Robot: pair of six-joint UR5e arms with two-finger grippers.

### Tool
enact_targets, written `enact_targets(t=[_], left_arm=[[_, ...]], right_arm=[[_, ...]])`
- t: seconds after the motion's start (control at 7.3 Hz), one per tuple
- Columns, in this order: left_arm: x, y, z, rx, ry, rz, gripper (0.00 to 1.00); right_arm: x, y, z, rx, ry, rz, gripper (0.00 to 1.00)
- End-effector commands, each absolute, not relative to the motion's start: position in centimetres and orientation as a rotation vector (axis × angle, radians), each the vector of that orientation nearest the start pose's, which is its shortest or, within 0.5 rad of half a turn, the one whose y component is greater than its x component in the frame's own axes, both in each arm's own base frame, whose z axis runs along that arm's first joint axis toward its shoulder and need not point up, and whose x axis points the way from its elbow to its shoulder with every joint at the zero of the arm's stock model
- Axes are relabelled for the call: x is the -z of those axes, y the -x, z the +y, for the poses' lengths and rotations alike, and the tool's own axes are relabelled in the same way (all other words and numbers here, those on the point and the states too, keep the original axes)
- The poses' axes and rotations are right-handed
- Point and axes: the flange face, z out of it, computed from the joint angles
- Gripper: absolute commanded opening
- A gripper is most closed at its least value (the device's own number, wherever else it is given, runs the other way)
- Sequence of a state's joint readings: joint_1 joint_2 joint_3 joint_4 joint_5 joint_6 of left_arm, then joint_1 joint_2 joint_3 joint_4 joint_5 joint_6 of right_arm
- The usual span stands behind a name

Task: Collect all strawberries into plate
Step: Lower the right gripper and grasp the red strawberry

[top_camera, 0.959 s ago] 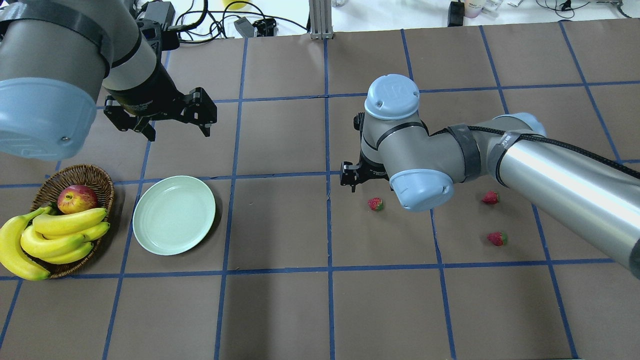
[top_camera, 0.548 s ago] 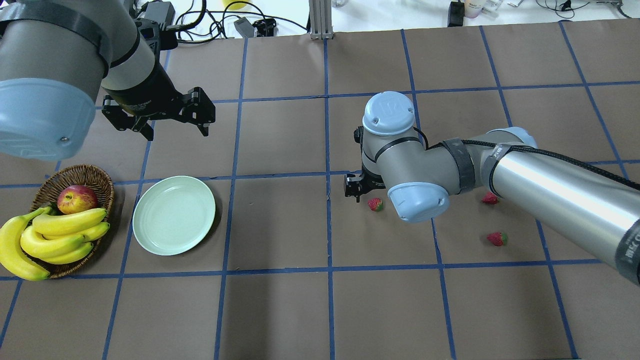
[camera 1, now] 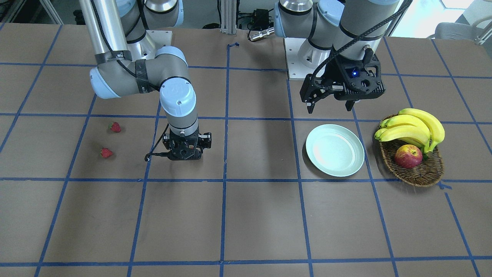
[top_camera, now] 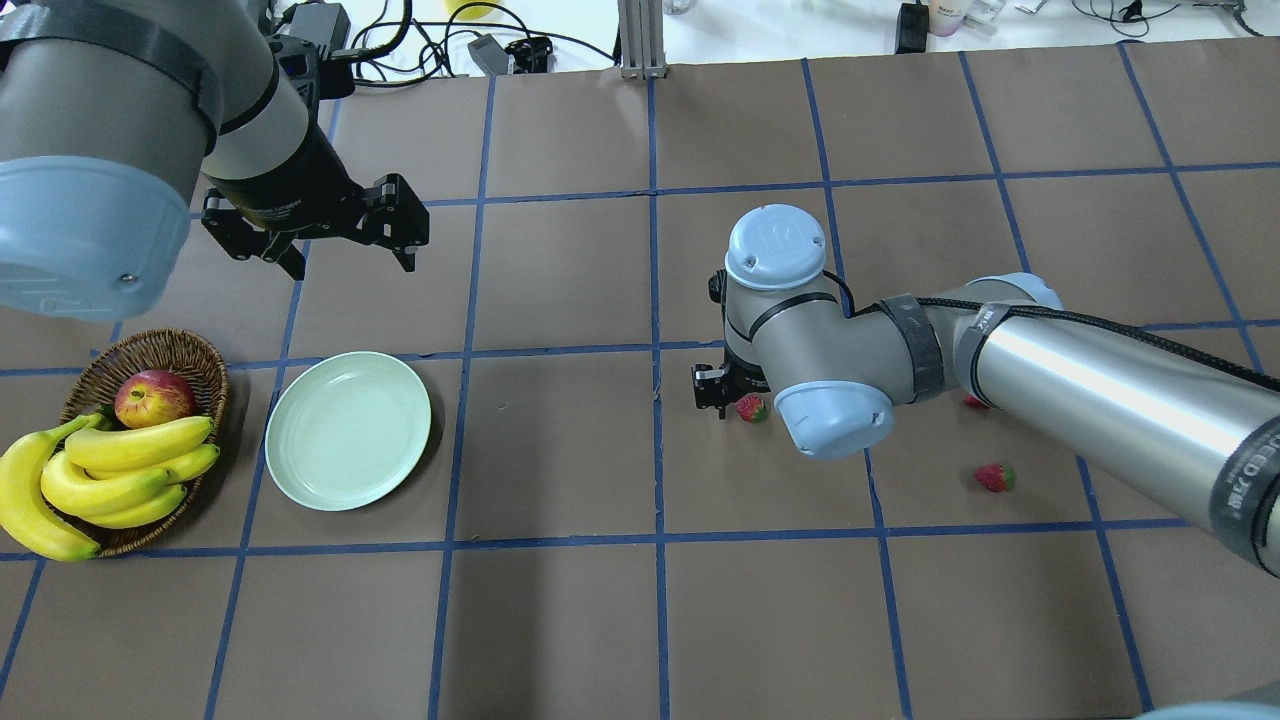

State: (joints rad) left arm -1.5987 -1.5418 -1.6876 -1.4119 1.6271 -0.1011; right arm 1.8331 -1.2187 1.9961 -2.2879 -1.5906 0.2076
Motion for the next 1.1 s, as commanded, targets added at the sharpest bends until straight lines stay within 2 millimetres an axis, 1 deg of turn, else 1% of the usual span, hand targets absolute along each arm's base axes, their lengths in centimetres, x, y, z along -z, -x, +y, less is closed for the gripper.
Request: enact_targets(t=[0.0, 0.14, 0.27, 0.41, 0.55, 0.69, 0.82, 0.96], left_arm=[[-46.1, 14.1, -48.1, 0.114, 0.119, 3.085, 1.0], [-46.1, 14.2, -48.1, 0.115, 0.117, 3.085, 1.0], [-46.1, 14.1, -48.1, 0.112, 0.119, 3.085, 1.0], [-46.0, 14.1, -48.1, 0.112, 0.119, 3.085, 1.0], [-46.0, 14.1, -48.1, 0.114, 0.119, 3.085, 1.0], [-46.0, 14.1, -48.1, 0.114, 0.119, 3.085, 1.0], [-46.0, 14.1, -48.1, 0.114, 0.119, 3.085, 1.0], [-46.0, 14.1, -48.1, 0.117, 0.124, 3.088, 1.0]], right_arm=[[-17.9, -26.2, -46.6, -0.096, 0.086, 3.169, 0.54], [-17.9, -26.2, -46.6, -0.097, 0.088, 3.166, 0.3], [-18.2, -26.2, -46.7, -0.09, 0.083, 3.166, 0.11], [-18.7, -26.3, -47.0, -0.071, 0.071, 3.164, 0.0], [-19.6, -26.5, -47.5, -0.043, 0.056, 3.154, 0.0], [-21.9, -28.6, -48.1, 0.001, -0.06, 3.098, 0.0], [-23.7, -33.8, -46.9, 0.03, -0.164, 3.042, 0.0], [-23.7, -37.2, -44.8, 0.002, -0.189, 3.047, 0.0]])
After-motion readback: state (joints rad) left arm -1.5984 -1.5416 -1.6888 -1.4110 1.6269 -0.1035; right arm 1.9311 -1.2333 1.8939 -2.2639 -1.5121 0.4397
